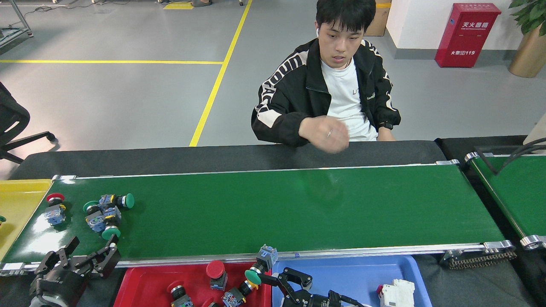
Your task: Pick switch part from conveyor to tray
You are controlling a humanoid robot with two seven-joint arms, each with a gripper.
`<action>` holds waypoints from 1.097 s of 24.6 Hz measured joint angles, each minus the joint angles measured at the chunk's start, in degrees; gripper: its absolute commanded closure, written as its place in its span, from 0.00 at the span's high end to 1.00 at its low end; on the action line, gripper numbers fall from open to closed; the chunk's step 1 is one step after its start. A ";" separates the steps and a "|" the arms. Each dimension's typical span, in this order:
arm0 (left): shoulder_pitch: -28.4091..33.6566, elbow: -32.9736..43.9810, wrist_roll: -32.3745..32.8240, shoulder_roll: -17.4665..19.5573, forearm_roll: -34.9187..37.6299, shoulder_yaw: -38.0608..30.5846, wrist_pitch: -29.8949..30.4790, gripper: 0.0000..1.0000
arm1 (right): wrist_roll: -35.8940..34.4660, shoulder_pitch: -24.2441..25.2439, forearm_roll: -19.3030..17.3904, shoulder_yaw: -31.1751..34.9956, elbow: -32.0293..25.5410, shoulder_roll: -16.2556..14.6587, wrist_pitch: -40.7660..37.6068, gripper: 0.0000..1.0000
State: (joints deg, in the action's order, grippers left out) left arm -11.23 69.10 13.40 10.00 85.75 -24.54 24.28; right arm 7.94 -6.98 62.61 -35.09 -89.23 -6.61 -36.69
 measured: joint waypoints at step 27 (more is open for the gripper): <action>10.04 -2.21 -11.42 19.33 -22.53 6.85 11.51 0.09 | -2.38 0.76 2.46 29.14 -0.23 0.30 37.20 0.99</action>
State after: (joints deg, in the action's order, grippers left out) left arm -1.19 66.89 1.98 29.33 63.22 -17.69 35.78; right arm 5.56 -6.22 65.07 -5.95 -89.45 -6.30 0.51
